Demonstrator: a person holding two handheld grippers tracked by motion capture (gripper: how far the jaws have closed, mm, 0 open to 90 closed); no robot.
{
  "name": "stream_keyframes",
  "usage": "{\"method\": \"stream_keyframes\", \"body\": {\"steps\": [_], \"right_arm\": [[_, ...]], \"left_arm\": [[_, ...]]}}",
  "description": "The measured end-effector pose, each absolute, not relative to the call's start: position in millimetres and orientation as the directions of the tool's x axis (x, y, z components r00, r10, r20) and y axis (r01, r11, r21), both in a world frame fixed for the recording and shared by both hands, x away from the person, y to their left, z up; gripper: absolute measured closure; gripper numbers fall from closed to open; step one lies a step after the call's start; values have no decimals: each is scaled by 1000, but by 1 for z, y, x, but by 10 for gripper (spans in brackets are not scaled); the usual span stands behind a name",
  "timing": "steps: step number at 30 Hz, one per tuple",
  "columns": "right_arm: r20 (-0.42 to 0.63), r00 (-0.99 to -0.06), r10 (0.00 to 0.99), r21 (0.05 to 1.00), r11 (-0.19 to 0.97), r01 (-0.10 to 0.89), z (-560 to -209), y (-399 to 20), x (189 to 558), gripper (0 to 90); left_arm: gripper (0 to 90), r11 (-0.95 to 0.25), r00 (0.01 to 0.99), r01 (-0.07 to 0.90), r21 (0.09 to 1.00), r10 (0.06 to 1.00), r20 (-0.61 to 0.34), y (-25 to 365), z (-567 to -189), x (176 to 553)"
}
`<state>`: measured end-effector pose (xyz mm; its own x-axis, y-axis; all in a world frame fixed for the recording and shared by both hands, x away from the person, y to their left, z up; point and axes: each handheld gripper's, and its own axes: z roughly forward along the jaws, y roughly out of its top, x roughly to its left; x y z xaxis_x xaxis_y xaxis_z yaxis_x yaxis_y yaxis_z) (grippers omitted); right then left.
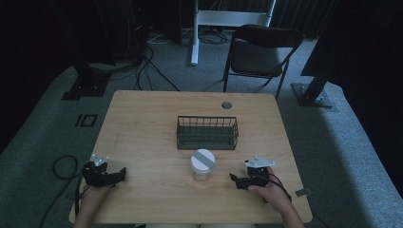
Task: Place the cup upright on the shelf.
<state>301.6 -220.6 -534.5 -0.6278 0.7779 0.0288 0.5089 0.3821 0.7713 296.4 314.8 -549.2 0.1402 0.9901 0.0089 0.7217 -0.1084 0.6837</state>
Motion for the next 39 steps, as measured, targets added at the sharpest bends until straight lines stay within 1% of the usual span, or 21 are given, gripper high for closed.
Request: {"method": "stream_keyframes", "body": {"steps": [6,14,20,26,39], "right_arm": [[13,-666,746,781,409,473,-533,-208,300,133],[25,-698,715,792,412,451,-531,-195,299,133],[38,-743,669,805,419,419,-532,-179,296,136],[48,-764,643,809,424,407,-532,-165,294,143],[70,-766,639,836,381,394,-531,-146,295,141]], "left_arm": [[3,-109,141,722,683,990,10,315,-549,296],[3,-109,141,722,684,990,9,315,-549,296],[3,-109,140,722,684,990,9,315,-549,296],[3,-109,141,722,683,990,9,315,-549,296],[3,-107,140,722,684,990,8,315,-549,296]]}}
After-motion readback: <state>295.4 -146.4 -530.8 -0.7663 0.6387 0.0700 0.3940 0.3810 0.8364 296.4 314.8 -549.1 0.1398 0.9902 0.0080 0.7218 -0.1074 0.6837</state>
